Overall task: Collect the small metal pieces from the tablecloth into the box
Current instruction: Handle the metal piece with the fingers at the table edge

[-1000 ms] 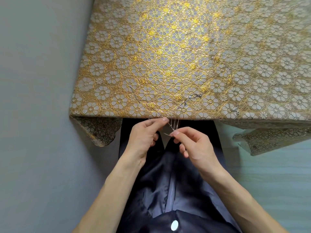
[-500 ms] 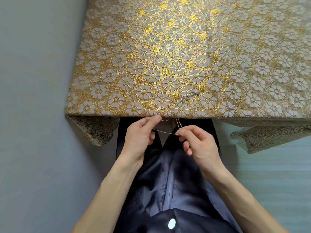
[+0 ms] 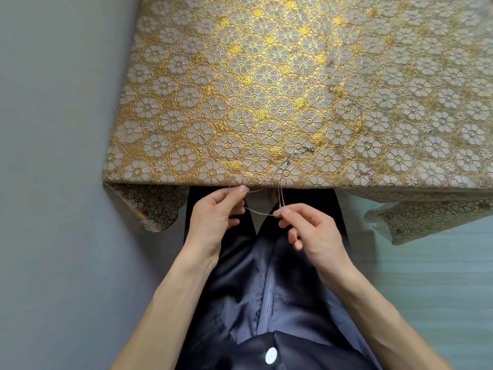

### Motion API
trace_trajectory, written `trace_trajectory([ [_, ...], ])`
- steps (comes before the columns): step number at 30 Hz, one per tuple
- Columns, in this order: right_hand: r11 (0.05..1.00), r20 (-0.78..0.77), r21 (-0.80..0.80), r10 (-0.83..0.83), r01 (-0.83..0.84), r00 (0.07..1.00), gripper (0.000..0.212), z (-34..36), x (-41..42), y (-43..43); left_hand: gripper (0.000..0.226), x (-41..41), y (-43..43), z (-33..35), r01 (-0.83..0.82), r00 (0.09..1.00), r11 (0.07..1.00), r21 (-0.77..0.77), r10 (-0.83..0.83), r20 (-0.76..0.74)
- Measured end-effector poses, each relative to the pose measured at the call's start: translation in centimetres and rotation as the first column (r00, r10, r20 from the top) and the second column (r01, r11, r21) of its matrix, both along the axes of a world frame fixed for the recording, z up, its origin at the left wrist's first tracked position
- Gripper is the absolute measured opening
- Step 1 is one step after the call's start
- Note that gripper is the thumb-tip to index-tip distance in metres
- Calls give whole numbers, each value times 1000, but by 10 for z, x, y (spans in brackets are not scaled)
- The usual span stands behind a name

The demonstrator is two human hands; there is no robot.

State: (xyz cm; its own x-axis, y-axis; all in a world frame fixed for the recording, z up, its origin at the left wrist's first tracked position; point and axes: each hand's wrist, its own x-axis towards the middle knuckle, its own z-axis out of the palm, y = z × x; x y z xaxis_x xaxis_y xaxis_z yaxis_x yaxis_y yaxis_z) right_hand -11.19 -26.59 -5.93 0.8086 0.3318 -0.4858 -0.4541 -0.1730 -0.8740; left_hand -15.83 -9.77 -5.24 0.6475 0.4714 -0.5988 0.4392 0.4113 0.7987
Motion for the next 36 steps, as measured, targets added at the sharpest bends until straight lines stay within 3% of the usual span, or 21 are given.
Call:
trace_trajectory([
  [11,999,-22,26,-18,18,1000,25,-4,2,-3,2,5,-4,1,-127,989,960,-251,143,46],
  [17,999,-17,-24,-29,29,999,27,-8,6,-5,10,7,-2,2,-112,989,963,-246,133,68],
  [23,999,-43,-50,-5,3,999,10,-11,6,5,1,5,-3,3,-139,986,929,-342,163,44],
  [32,999,-14,11,-38,38,999,16,-4,13,29,2,3,-1,12,-91,992,914,-395,117,43],
  [36,999,0,-15,-38,38,999,17,-5,15,26,18,1,1,15,-53,996,921,-386,79,51],
])
